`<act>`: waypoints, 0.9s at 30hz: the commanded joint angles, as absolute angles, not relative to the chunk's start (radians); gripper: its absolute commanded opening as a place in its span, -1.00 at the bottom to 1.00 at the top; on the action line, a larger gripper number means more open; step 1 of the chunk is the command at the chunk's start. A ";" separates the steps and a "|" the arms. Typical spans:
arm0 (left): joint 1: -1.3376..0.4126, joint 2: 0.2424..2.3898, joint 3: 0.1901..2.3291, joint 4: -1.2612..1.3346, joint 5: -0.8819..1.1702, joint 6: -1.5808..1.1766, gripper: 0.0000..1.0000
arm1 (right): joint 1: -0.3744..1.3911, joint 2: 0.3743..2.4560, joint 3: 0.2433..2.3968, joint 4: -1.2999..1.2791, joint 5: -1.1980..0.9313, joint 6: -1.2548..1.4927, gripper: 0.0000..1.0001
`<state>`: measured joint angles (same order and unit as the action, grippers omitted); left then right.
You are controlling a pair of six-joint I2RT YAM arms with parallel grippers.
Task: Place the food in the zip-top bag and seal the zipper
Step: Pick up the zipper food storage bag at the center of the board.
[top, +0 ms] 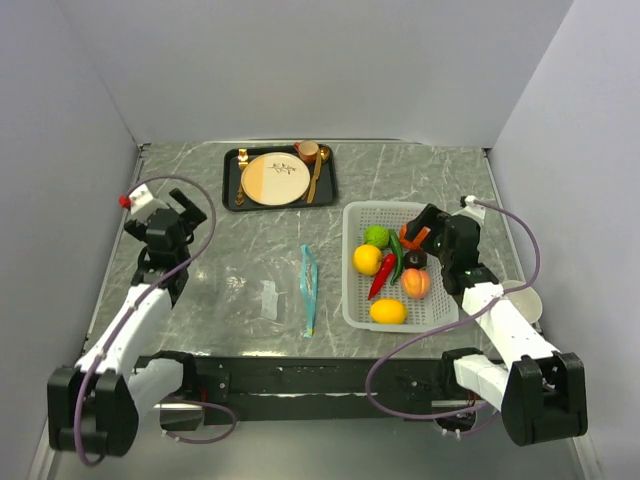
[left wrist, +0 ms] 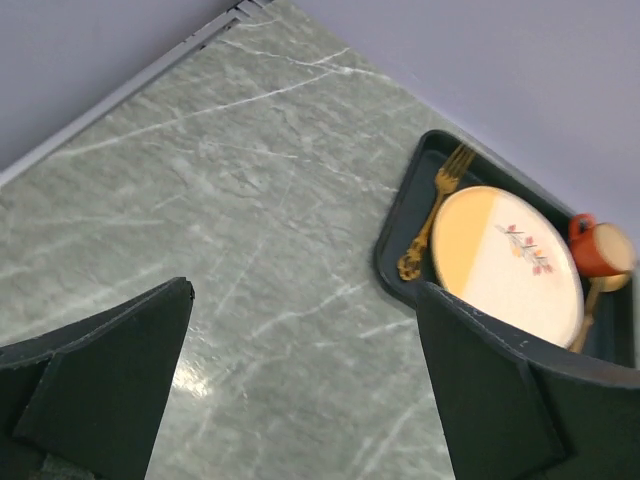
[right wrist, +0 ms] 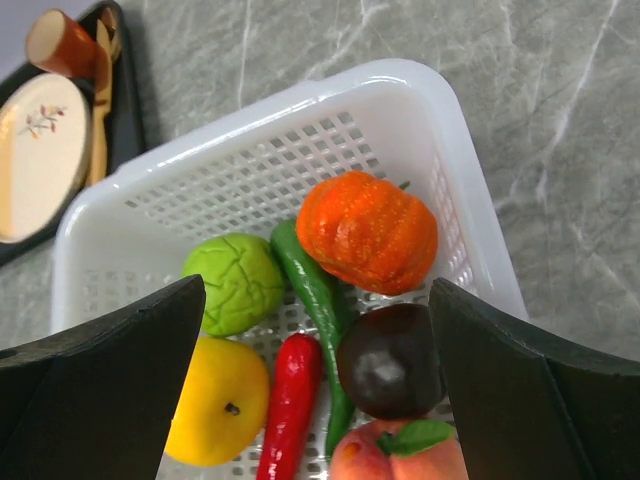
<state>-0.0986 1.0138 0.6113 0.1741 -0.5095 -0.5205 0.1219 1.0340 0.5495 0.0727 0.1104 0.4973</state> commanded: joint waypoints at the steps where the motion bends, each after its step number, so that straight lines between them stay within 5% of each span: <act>1: -0.100 0.920 0.600 0.132 -0.448 -0.621 0.99 | 0.124 0.991 0.569 0.035 0.179 0.645 1.00; 11: -0.106 0.985 0.709 -0.038 -0.019 -0.706 0.99 | 0.120 0.957 0.624 -0.049 0.074 0.532 1.00; 17: -0.323 0.975 0.716 -0.109 -0.168 -0.701 0.99 | 0.120 0.980 0.715 -0.138 0.080 0.476 1.00; 22: -0.673 1.083 0.802 -0.308 -0.538 -0.722 0.99 | 0.120 0.988 0.761 -0.179 0.104 0.440 1.00; 27: -0.768 1.152 0.822 -0.345 -0.560 -0.764 0.99 | 0.120 0.986 0.769 -0.230 0.112 0.439 1.00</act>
